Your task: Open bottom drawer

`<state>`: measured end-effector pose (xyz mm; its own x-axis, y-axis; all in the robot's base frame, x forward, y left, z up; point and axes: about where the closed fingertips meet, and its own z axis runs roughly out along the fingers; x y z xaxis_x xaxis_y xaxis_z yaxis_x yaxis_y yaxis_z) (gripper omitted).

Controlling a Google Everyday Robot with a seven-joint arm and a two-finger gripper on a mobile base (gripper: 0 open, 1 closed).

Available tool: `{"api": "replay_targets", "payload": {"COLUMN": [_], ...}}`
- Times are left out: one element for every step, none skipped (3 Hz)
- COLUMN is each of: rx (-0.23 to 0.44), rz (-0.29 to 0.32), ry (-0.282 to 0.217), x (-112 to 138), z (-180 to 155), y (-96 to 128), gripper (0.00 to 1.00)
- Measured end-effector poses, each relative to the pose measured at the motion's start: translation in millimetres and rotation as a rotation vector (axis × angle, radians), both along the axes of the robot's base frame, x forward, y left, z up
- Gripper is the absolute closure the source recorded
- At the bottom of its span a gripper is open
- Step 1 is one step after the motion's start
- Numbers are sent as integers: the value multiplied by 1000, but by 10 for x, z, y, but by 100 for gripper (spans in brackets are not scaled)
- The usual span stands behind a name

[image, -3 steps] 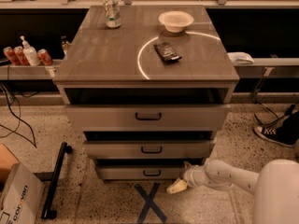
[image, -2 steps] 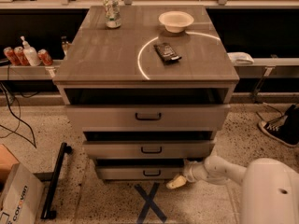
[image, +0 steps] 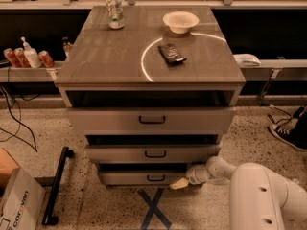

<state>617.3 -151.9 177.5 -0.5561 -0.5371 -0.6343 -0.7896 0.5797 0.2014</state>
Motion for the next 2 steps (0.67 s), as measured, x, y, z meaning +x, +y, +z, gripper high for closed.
{"api": "replay_targets", "payload": {"rx": [0,0], "rz": [0,0], "ry": [1,1], "x": [-1,-1], "z": [63,123], "y": [0,0], "gripper": [42,65]}}
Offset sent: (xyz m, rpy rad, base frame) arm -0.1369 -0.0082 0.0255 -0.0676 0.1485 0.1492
